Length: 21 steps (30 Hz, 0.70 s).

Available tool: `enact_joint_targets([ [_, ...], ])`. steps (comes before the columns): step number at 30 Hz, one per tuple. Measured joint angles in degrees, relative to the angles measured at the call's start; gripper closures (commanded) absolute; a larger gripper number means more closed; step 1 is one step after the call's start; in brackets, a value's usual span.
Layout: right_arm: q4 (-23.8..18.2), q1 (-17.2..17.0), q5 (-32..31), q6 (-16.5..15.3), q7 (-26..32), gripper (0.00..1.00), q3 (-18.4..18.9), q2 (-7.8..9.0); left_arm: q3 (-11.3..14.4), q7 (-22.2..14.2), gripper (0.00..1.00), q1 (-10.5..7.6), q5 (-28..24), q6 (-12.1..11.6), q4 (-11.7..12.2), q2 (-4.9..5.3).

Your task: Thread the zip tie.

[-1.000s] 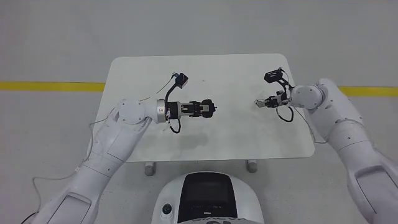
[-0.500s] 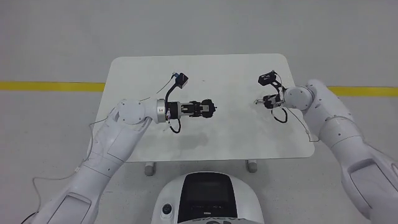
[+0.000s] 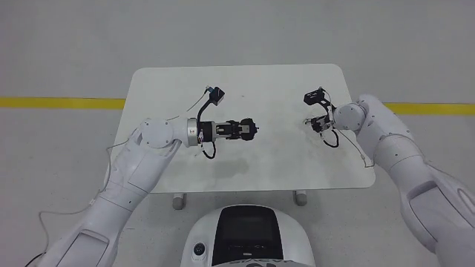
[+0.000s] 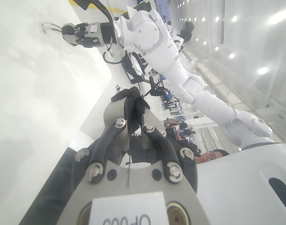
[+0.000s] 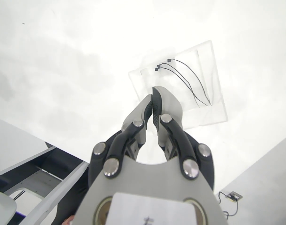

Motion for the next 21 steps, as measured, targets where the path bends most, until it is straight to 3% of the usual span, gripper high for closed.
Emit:
enact_joint_targets([
  [13, -1.5, 1.0, 6.0, 0.0, 3.7, 1.0, -4.4, 0.69, 0.0, 0.0, 1.0, 0.0, 0.0, 0.0, 0.0, 0.0],
  [14, -1.3, 1.2, 6.0, 0.0, 3.3, 0.91, -4.8, 0.92, 0.0, 0.0, 1.0, 0.0, 0.0, 0.0, 0.0, 0.0],
  [15, -1.2, 1.3, 6.0, 0.0, 2.8, 0.71, -5.0, 1.07, 0.0, 0.0, 1.0, 0.0, 0.0, 0.0, 0.0, 0.0],
  [21, -0.1, 2.1, 4.2, 0.0, -0.8, 0.74, -7.0, 1.56, 0.0, 0.0, 1.0, 0.0, 0.0, 0.0, 0.0, 0.0],
])
